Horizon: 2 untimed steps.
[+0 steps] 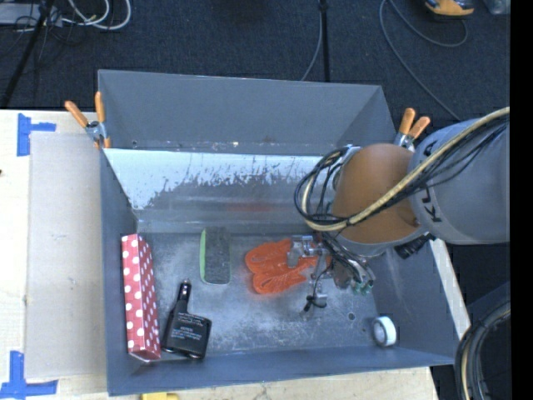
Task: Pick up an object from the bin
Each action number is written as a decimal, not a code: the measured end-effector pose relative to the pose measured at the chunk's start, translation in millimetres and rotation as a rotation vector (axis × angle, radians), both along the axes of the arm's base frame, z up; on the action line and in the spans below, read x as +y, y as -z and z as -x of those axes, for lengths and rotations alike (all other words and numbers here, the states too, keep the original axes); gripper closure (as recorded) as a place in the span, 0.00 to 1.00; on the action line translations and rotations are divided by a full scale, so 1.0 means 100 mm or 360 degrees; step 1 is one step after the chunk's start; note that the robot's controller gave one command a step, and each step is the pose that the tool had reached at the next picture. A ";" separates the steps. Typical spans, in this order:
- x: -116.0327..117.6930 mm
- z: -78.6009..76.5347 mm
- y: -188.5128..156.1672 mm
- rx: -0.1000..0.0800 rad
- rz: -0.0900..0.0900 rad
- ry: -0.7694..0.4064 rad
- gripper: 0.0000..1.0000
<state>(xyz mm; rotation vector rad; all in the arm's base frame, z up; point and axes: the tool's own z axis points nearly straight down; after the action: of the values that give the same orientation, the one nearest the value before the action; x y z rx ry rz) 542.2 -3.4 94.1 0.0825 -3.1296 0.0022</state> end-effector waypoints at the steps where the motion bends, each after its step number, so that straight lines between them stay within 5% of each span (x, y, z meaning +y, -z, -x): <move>1: -0.05 -0.29 0.11 -0.0003 -0.0001 -0.0078 0.00; 2: -0.29 -0.77 0.22 -0.0006 -0.0007 -0.0302 1.00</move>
Offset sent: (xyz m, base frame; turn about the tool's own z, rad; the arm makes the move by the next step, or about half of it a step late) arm 0.0753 -0.0294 -0.0241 -0.1930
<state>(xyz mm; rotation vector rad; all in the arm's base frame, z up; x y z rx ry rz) 619.0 -32.0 71.6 0.3792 -3.1117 -0.0024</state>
